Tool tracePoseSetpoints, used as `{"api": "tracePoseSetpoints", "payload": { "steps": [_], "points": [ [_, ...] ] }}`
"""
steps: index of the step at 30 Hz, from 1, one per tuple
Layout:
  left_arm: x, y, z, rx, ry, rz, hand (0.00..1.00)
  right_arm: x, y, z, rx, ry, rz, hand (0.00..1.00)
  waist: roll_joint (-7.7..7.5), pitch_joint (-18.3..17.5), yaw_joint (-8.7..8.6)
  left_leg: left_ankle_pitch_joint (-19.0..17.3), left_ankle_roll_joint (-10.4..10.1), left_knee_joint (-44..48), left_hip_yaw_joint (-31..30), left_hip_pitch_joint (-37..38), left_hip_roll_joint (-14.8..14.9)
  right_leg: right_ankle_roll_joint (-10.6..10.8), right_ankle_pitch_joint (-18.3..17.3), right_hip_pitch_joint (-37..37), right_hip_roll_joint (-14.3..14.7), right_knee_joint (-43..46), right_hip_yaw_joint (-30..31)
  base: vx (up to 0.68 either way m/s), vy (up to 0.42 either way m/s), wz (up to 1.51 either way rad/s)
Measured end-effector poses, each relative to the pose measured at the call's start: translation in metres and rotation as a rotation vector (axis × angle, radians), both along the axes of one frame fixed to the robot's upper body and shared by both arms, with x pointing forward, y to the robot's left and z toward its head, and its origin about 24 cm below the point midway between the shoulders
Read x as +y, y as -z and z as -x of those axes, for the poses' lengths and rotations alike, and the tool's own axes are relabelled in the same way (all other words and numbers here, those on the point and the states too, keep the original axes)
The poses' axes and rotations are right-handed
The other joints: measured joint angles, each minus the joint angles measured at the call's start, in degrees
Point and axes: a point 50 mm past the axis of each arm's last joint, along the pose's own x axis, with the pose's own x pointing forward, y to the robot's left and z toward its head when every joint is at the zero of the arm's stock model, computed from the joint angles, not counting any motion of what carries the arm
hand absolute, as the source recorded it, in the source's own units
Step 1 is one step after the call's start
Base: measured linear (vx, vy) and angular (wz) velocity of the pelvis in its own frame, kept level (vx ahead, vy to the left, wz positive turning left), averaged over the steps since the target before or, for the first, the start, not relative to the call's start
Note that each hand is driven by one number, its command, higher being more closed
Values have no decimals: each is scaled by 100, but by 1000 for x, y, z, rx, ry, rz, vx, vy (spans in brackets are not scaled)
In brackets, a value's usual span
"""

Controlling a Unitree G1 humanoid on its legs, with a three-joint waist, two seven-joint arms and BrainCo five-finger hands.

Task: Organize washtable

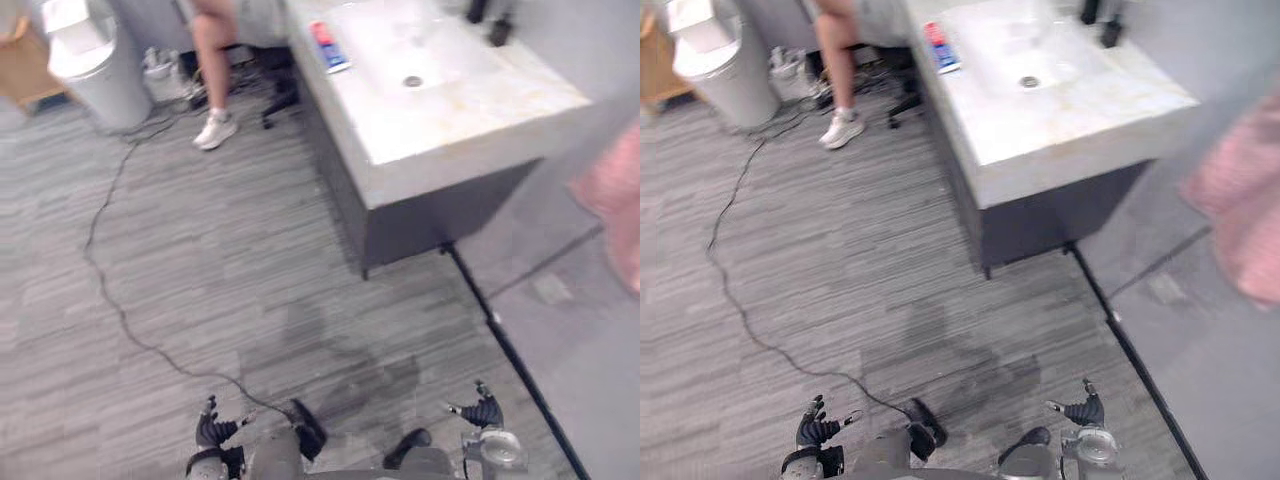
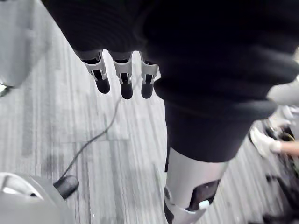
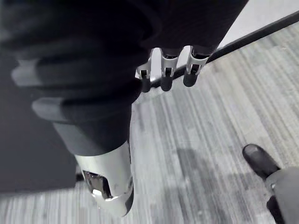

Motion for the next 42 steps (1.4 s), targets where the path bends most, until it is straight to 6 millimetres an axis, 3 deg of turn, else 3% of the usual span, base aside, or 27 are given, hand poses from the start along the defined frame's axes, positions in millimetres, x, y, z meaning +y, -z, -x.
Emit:
{"api": "tracePoseSetpoints", "payload": {
  "steps": [2, 4, 5, 6, 8, 9, 10, 12, 14, 15, 16, 18, 19, 20, 21, 22, 24, 25, 26, 27, 29, 30, 33, 36, 38, 40, 42],
  "points": [
    [2, 1, 5, 5, -30, 8, 0, 7, 0, -6, -13, -7, -18, 0, -90, 23, 133, -410, 155, 490, -85, -63, -131, 93, 83, 88, -302, 184, 10, 142, 297, 36],
    [3, 1, 8, 6, -43, 16, 0, 9, -1, -8, -19, -18, -18, 0, -104, 22, 181, -862, 333, 881, -325, -79, -409, 50, 39, 118, -944, 1100, 296, 209, 392, 61],
    [4, 1, 9, 6, -49, 16, 0, 10, -2, -9, -17, -32, -14, 0, -102, 39, 117, -1000, 452, 906, -550, -20, -660, -711, -69, -216, -1402, 2084, 985, 227, 359, 119],
    [10, 0, 10, 3, -58, 9, 0, 16, -1, -10, -7, -57, -21, 0, -84, 59, -46, -1075, 498, 962, -780, 36, -747, -1130, -440, -792, -1306, 3155, 2450, 243, 309, 124],
    [20, -3, 10, 2, -65, -19, 0, 30, -2, -13, -21, -96, -42, 0, -120, 168, -101, -1119, 518, 914, -1066, 281, -803, -848, -1047, -1367, -561, 3991, 3788, 257, 157, 93],
    [23, -4, 10, 3, -64, -31, 0, 34, -3, -14, -30, -106, -49, 0, -141, 218, -102, -1117, 518, 831, -1124, 413, -843, -819, -1239, -1499, -328, 4088, 4043, 323, 114, 69],
    [25, -5, 10, 5, -69, -42, 0, 41, -6, -17, -52, -122, -60, 0, -152, 248, -119, -1130, 502, 728, -1248, 559, -889, -754, -1564, -1857, 184, 4077, 4461, 290, 64, 52],
    [24, -7, 0, -19, -53, -44, 0, 44, -12, -24, -93, -142, -58, 0, -176, 376, -124, -1196, 407, 570, -1398, 779, -947, -783, -1748, -2577, 706, 3731, 4441, 267, 20, 42],
    [16, -8, -12, -44, -16, -30, 0, 44, -13, -24, -98, -146, -55, 0, -171, 532, -164, -1263, 297, 525, -1562, 983, -930, -690, -1620, -2863, 979, 2854, 4291, 227, -30, 37],
    [13, -9, -17, -55, -5, -24, 0, 43, -12, -23, -94, -145, -55, 0, -142, 620, -202, -1290, 249, 503, -1610, 1083, -925, -690, -1467, -2863, 1028, 2412, 4224, 296, -79, 53],
    [10, -9, -21, -64, 2, -17, 0, 43, -13, -23, -106, -129, -69, 0, -186, 638, -279, -1362, 126, 461, -1681, 1234, -927, -687, -1060, -2848, 1082, 1472, 4072, 266, -89, 49],
    [9, -9, -20, -62, 9, -17, 0, 42, -12, -21, -100, -127, -69, 0, -241, 625, -312, -1546, -182, 450, -1797, 1498, -928, -751, -485, -2842, 1089, 631, 3982, 441, -182, 39],
    [9, -9, -20, -60, 10, -17, 0, 42, -12, -20, -100, -126, -68, 0, -264, 615, -316, -1595, -263, 446, -1860, 1561, -918, -791, -330, -2855, 1090, 654, 3989, 443, -206, 34],
    [6, -8, -20, -55, 22, -12, 0, 38, -15, -19, -110, -128, -58, 0, -117, 619, -363, -1732, -508, 415, -1976, 1702, -759, -902, -139, -2942, 1152, 1068, 3940, 489, -263, 39],
    [6, -7, -16, -46, 18, -8, 0, 37, -18, -17, -127, -141, -60, 0, -103, 515, -397, -1761, -763, 499, -2099, 1839, -587, -1112, -259, -3020, 1205, 1619, 3795, 521, -278, 33],
    [6, -6, -15, -43, 19, -8, 0, 38, -18, -16, -127, -142, -61, 0, -109, 508, -396, -1744, -813, 565, -2121, 1851, -555, -1179, -215, -3025, 1212, 1717, 3793, 663, -359, 10],
    [-2, -3, -9, -31, 21, 28, 0, 39, -21, -18, -146, -142, -64, 0, 83, 518, -407, -1513, -1203, 1841, -2166, 1604, 5, -1518, -686, -2849, 1522, 2225, 3755, 552, -271, -33],
    [-4, -2, -9, -30, 19, 35, 0, 40, -23, -17, -152, -148, -66, 0, 119, 516, -395, -1312, -1186, 2335, -2181, 1476, 167, -1570, -826, -2774, 1631, 2265, 3766, 619, -286, -69],
    [-9, -1, -8, -30, 15, 49, 0, 43, -25, -16, -168, -156, -75, 0, 154, 521, -370, -590, -983, 3392, -2190, 1148, 511, -1713, -1046, -2516, 1867, 2255, 3860, 580, -281, -91],
    [-13, -3, -12, -53, 19, 60, 0, 47, -28, -15, -188, -147, -93, 0, 163, 522, -302, -660, -871, 4209, -2165, 887, 817, -1805, -1166, -2197, 2101, 2122, 4010, 687, -331, -96],
    [-18, -11, -23, -114, 38, 74, 0, 47, -34, -13, -221, -125, -101, 0, 140, 530, -275, -749, -727, 4669, -2173, 530, 965, -1845, -1228, -1639, 2340, 1702, 4249, 575, -237, -84],
    [-20, -16, -29, -153, 40, 72, 0, 47, -37, -14, -241, -114, -112, 0, 92, 532, -226, -872, -526, 4622, -2134, 200, 911, -1852, -1252, -1162, 2469, 1271, 4559, 593, -186, -85],
    [-18, -19, -30, -165, 38, 66, 0, 54, -37, -13, -242, -122, -132, 0, 46, 521, 18, -996, -392, 4178, -2235, -401, 724, -1856, -1254, -595, 2669, 774, 5240, 409, -40, -112],
    [-19, -20, -24, -163, 31, 66, 0, 69, -35, -13, -228, -165, -159, 0, -36, 493, 367, -1029, -530, 2780, -2842, -975, 258, -1832, -1277, -106, 2753, 443, 6324, 517, 110, -188],
    [-19, -20, -23, -161, 27, 64, 0, 78, -35, -14, -220, -195, -164, 0, -76, 476, 420, -908, -716, 1996, -3321, -1212, 14, -1686, -1388, 75, 2733, 409, 6856, 500, 255, -170],
    [-19, -19, -21, -159, 22, 64, 0, 80, -29, -5, -185, -187, -173, 0, -46, 373, 511, -767, -871, 1352, -3689, -1187, -50, -1414, -1731, 185, 2676, 528, 7198, 485, 332, -175],
    [-19, -17, -14, -138, 14, 63, 0, 80, -22, 7, -145, -172, -187, 0, -35, 201, 521, -546, -730, 1671, -3717, -1126, -76, -1224, -2257, 266, 2606, 887, 7460, 491, 412, -149]
  ]
}}
